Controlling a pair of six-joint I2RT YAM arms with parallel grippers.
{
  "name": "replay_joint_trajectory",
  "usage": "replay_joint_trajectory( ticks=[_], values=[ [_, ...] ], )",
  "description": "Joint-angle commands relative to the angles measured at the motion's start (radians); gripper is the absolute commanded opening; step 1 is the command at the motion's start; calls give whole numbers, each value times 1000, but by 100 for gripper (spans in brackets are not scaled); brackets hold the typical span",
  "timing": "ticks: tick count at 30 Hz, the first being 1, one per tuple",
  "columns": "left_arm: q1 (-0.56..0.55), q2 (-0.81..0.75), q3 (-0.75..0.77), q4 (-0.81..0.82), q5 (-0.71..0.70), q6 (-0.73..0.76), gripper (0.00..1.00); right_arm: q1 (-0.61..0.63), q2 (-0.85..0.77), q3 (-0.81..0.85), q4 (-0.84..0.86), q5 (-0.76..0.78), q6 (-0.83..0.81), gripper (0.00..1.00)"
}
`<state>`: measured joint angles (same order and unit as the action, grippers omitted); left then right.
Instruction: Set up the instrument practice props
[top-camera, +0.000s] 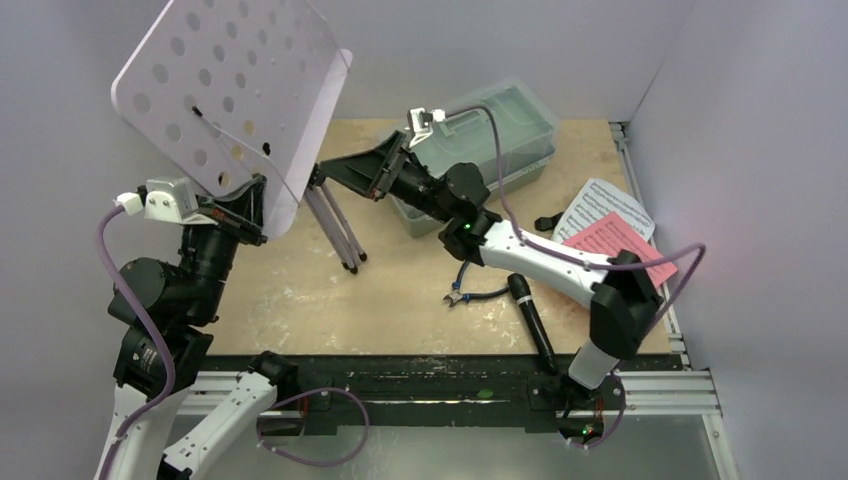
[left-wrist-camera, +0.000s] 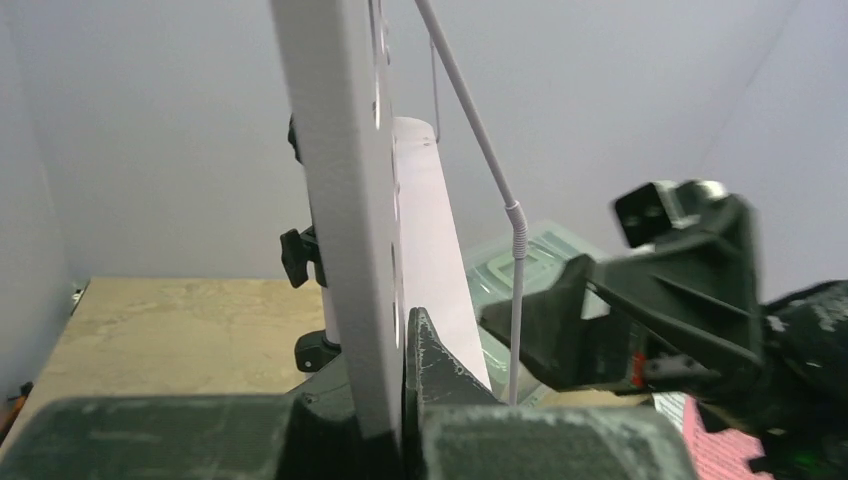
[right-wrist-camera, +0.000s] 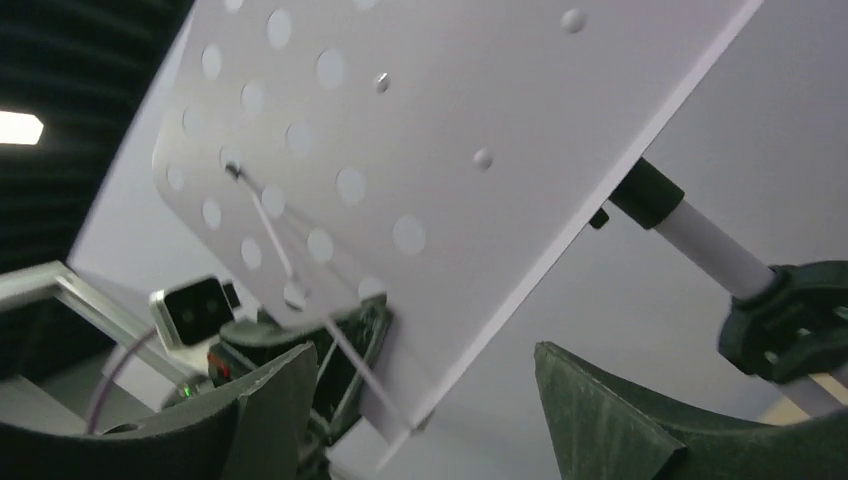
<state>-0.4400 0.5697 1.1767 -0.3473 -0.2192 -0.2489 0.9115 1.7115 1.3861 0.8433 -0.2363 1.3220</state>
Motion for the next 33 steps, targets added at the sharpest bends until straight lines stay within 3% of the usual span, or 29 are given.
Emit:
replay_joint_trajectory(
  ticks=[1, 5, 12, 18, 26, 30, 33],
  values=[
    [2, -35, -46, 57, 29, 76, 0, 4, -167, -97, -254, -70, -526, 88],
    [3, -50, -56, 98, 121, 114, 0, 4, -265, -207, -470, 16, -877, 98],
    [3, -62, -70, 134, 214, 161, 0, 1, -267, -216, -634, 56, -1098, 96],
    [2, -91, -83, 146, 255, 150, 0, -8, -270, -281, -494, 68, -1075, 81],
    [2, -104, -111, 216, 280, 80, 0, -2, -212, -364, 23, 153, -949, 86],
    [3, -115, -114, 229, 286, 63, 0, -2, -141, -307, 129, 151, -941, 86],
    [2, -121, -109, 230, 284, 57, 0, -1, -95, -220, 113, 131, -946, 82]
  ],
)
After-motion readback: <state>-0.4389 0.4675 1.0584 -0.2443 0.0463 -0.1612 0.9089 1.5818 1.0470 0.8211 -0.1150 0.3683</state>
